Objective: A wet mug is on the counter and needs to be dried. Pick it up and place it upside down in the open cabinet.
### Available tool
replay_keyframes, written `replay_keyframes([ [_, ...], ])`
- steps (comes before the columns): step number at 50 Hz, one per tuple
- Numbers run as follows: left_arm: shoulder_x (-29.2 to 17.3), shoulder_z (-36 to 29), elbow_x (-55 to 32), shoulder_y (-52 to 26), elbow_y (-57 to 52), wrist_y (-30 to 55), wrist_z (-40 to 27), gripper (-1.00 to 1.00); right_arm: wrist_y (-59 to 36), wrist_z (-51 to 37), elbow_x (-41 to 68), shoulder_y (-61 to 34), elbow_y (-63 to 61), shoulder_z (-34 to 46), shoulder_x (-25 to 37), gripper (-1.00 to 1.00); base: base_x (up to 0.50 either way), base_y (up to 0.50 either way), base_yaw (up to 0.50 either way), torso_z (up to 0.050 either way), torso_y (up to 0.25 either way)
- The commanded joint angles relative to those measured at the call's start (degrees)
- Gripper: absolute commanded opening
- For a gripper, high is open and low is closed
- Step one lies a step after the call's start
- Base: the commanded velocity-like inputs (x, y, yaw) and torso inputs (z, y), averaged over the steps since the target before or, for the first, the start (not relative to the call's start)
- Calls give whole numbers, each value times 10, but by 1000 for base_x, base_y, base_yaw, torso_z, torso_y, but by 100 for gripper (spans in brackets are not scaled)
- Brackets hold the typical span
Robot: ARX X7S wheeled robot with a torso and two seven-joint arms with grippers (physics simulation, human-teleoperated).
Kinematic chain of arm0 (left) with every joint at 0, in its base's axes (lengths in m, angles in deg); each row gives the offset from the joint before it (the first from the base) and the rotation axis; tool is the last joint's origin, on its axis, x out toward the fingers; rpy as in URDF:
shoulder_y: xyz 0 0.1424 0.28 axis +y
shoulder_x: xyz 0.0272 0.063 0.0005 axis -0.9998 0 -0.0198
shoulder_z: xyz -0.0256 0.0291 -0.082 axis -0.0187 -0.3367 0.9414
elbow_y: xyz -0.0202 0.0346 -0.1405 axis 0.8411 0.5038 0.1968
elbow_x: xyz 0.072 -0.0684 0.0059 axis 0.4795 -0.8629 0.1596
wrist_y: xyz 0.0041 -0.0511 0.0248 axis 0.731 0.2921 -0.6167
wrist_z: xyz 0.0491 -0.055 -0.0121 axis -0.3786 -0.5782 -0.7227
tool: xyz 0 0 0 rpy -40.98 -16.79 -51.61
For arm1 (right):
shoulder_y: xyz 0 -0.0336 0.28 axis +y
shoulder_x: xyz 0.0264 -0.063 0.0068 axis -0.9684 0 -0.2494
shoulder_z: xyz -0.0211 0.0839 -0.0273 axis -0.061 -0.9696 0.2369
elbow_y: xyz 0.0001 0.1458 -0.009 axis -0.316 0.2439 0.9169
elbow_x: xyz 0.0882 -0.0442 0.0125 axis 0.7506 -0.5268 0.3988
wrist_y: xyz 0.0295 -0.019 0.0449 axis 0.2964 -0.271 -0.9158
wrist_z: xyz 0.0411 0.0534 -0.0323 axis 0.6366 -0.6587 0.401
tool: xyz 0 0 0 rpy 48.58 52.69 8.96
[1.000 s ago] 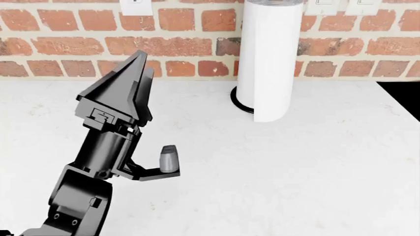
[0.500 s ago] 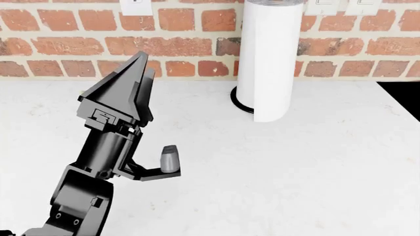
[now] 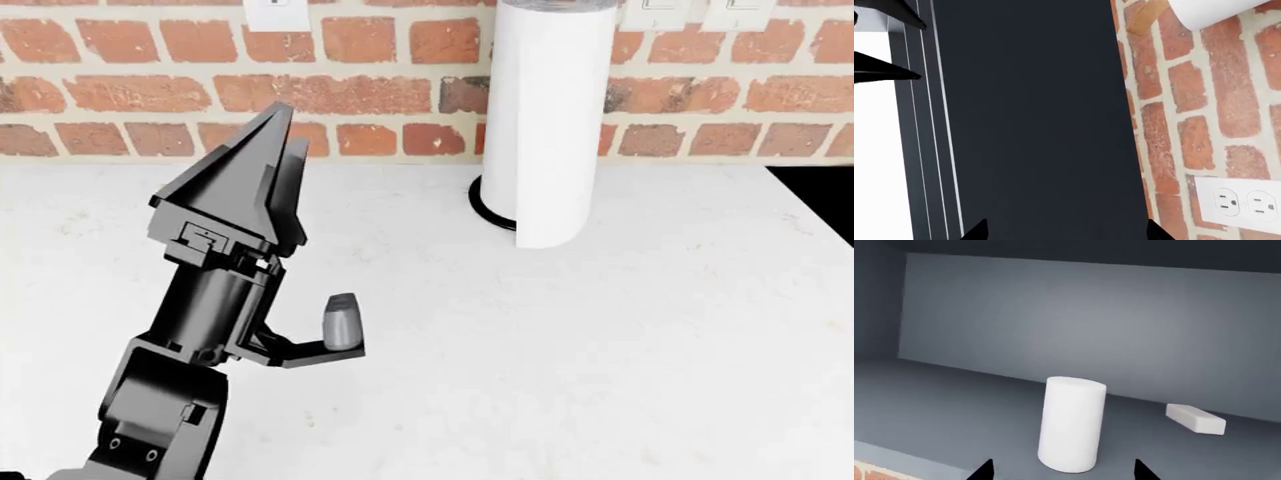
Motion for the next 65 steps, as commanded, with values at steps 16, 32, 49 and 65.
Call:
replay_keyframes([
  [16, -1, 11, 1, 10, -1, -2, 2, 100, 74, -224, 331, 30, -119, 64, 114, 100, 0, 0, 0, 0, 0],
  [32, -4, 20, 2, 20, -10, 5, 4, 100, 169, -277, 461, 108, -288, 100, 211, 100, 0, 0, 0, 0, 0],
  [49, -4, 23, 14, 28, -26, 16, 13, 100, 217, -258, 467, 165, -367, 92, 279, 100, 0, 0, 0, 0, 0],
  [65, -12, 145, -97, 73, -86, 10, 4, 100, 232, -235, 450, 201, -397, 71, 318, 100, 0, 0, 0, 0, 0],
])
